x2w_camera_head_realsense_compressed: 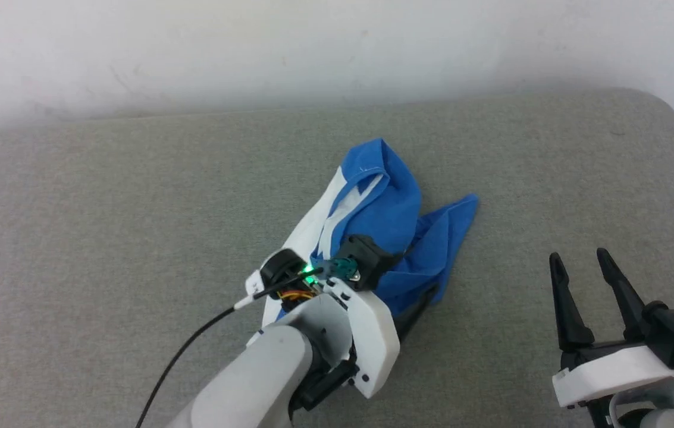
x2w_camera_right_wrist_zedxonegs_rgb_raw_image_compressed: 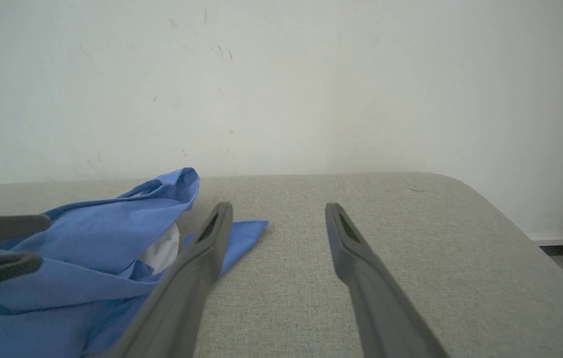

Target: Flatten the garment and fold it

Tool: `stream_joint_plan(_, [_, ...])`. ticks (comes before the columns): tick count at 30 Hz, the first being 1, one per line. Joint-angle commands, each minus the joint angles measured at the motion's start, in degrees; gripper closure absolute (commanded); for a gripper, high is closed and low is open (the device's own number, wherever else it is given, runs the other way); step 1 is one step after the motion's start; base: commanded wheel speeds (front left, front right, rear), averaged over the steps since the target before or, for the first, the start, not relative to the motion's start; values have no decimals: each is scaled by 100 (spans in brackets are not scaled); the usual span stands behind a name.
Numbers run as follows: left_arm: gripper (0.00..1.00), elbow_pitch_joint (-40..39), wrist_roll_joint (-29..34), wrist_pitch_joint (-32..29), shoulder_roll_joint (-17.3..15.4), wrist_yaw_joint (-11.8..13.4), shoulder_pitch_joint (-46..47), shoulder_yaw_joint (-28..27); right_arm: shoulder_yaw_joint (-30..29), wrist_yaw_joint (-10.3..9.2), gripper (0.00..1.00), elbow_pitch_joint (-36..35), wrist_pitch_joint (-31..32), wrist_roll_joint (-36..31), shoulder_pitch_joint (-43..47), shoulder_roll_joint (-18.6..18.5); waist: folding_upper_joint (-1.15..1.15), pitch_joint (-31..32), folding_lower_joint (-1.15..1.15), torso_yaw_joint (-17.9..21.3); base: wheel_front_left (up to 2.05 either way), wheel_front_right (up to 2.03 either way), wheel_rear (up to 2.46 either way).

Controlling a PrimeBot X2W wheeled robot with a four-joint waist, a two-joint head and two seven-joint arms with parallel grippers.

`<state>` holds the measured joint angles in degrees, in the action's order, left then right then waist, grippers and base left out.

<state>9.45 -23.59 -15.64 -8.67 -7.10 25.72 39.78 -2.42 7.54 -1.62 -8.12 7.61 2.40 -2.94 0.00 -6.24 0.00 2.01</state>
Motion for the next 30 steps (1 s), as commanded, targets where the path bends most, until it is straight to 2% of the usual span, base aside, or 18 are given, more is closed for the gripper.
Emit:
stream_joint_plan(1, [0, 216, -114, -178, -153, -36, 180, 189, 4, -5, 0, 36, -27, 25, -87, 6, 0, -95, 0, 128, 0, 0, 0])
stream_joint_plan(8, [0, 955, 48, -475, -392, -30, 524, 555, -19, -5, 0, 128, -63, -16, -111, 6, 0, -115, 0, 227, 0, 0, 0])
stream_joint_plan(9, [67, 1007, 125, -437, -419, -12, 570, 579, -14, -5, 0, 137, -69, 1, -113, 6, 0, -115, 0, 231, 0, 0, 0])
stream_joint_plan(10, [100, 1066, 181, -417, -441, -10, 603, 611, -14, -5, 0, 147, -81, 20, -114, 6, 0, -112, 0, 227, 0, 0, 0])
stream_joint_plan(17, [100, 1101, 322, 72, -514, 91, 751, 531, -10, -5, 0, 235, -134, 65, -110, 6, 0, -31, 0, 142, 0, 0, 0])
stream_joint_plan(21, [100, 547, 170, 660, -594, 317, 656, 155, -21, -5, 0, 289, -154, 89, -84, 6, 0, 70, 0, 69, 0, 0, 0])
stream_joint_plan(24, [100, -92, 37, 1030, -837, 810, 377, -392, -44, -5, 0, 304, -164, 113, -44, 6, 0, 114, 0, 5, 0, 0, 0])
stream_joint_plan(30, [100, -1009, -585, 1351, -1392, 2132, -1159, -1840, -64, -5, 0, 317, -192, 183, 18, 6, 0, 119, 0, -91, 0, 0, 0])
